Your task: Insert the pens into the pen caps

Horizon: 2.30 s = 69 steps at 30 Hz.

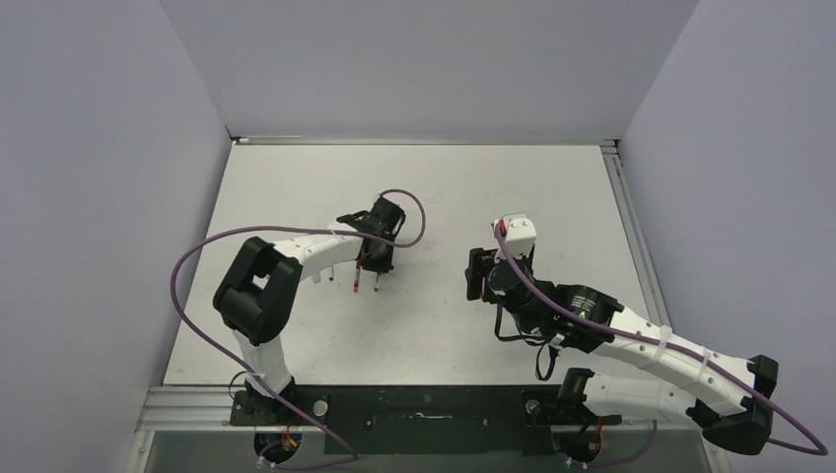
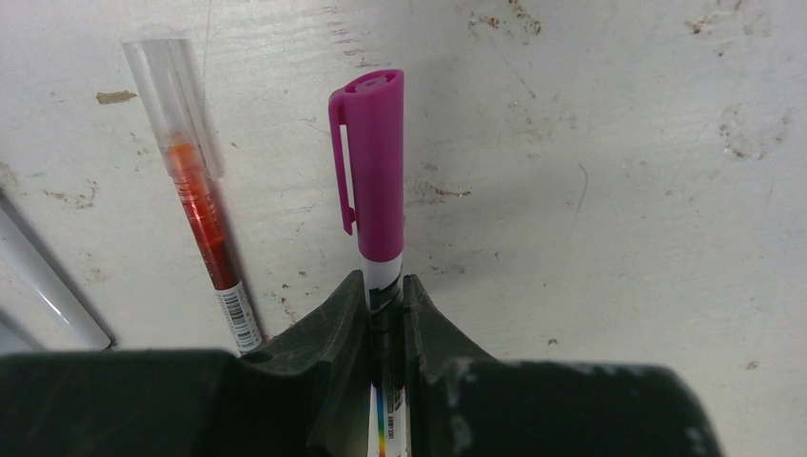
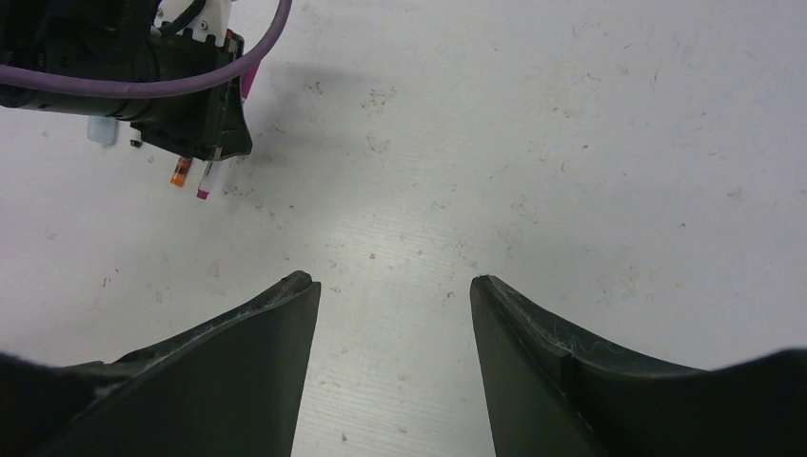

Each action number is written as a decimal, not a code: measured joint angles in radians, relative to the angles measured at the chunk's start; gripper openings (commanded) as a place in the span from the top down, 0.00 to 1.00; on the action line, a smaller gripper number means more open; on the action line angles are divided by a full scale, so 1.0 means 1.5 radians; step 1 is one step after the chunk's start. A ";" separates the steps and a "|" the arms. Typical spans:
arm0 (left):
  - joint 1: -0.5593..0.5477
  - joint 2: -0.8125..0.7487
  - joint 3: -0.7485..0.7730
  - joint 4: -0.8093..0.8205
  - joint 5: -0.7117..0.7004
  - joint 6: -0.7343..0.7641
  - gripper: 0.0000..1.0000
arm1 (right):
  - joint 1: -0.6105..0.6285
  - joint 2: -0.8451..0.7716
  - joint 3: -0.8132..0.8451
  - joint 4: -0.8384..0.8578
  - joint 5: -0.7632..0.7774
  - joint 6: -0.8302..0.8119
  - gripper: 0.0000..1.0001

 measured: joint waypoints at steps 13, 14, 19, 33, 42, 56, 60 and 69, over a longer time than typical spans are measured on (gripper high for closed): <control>-0.003 0.039 0.029 -0.025 -0.039 -0.005 0.73 | -0.001 -0.024 -0.001 -0.013 0.000 -0.003 0.37; -0.004 0.039 0.029 -0.026 -0.042 -0.005 0.72 | -0.001 -0.024 -0.001 -0.015 0.000 -0.003 0.36; -0.005 0.039 0.031 -0.031 -0.050 -0.005 0.64 | -0.001 -0.024 -0.001 -0.017 0.000 -0.003 0.31; -0.005 -0.019 0.055 -0.066 -0.052 0.021 0.39 | -0.004 -0.024 0.003 -0.035 0.006 -0.013 0.03; -0.005 -0.180 0.055 -0.066 -0.037 0.056 0.04 | -0.004 -0.024 0.019 -0.039 0.025 -0.014 0.10; -0.005 -0.488 -0.109 -0.012 0.046 0.093 0.04 | -0.004 -0.024 0.028 -0.055 0.079 0.040 0.10; -0.005 -0.568 -0.141 -0.007 0.063 0.099 0.04 | -0.004 -0.022 0.035 -0.067 0.116 0.073 0.10; -0.005 -0.681 -0.229 0.008 0.114 0.097 0.04 | -0.005 -0.006 0.037 -0.097 0.167 0.142 0.10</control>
